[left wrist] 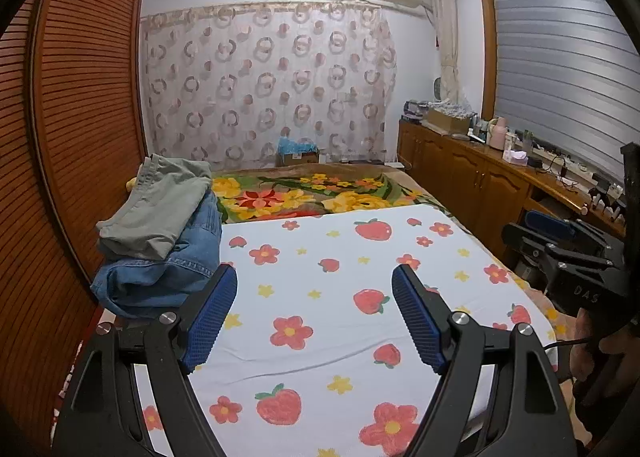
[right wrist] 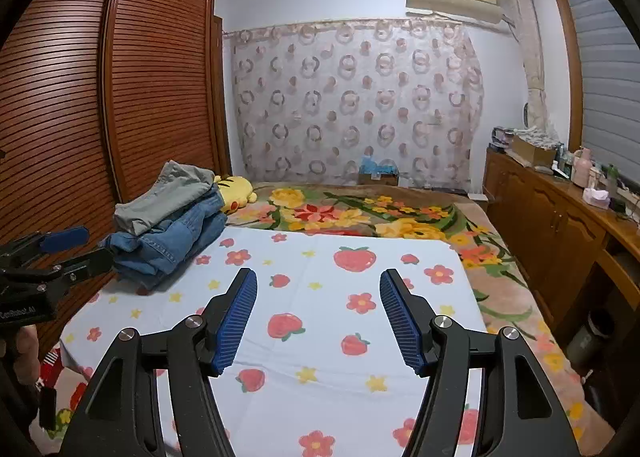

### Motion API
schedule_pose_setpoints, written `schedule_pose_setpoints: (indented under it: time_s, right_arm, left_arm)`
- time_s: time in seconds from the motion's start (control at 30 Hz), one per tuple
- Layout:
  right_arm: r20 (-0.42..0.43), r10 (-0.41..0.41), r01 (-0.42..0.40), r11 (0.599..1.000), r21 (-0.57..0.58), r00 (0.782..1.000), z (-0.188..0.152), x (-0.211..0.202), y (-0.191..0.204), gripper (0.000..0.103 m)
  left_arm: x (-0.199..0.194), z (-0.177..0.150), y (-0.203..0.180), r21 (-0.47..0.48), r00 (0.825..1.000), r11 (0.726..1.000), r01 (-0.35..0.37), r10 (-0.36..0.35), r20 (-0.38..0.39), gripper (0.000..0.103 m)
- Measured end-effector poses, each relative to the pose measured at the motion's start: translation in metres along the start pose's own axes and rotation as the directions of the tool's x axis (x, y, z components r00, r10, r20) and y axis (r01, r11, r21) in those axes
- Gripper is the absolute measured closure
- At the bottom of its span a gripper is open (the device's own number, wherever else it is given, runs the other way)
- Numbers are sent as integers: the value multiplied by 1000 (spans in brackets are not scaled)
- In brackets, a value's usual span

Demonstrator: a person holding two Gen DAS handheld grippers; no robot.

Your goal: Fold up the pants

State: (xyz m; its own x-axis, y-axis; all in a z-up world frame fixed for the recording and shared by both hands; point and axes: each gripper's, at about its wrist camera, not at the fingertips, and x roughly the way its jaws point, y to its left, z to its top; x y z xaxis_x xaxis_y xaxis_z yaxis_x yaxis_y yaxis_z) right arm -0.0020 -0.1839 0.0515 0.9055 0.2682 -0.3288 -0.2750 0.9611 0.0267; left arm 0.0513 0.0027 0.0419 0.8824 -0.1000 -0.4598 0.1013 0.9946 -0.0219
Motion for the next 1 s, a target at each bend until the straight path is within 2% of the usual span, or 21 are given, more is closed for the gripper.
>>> schedule_pose_setpoints:
  time_s: [1.0]
  right_arm:
    - [12,-20,20,1000,11,1000,-9,-4,-3,36]
  left_arm:
    - [-3,-1,3,-9,1000,1000,-4,4,5,22]
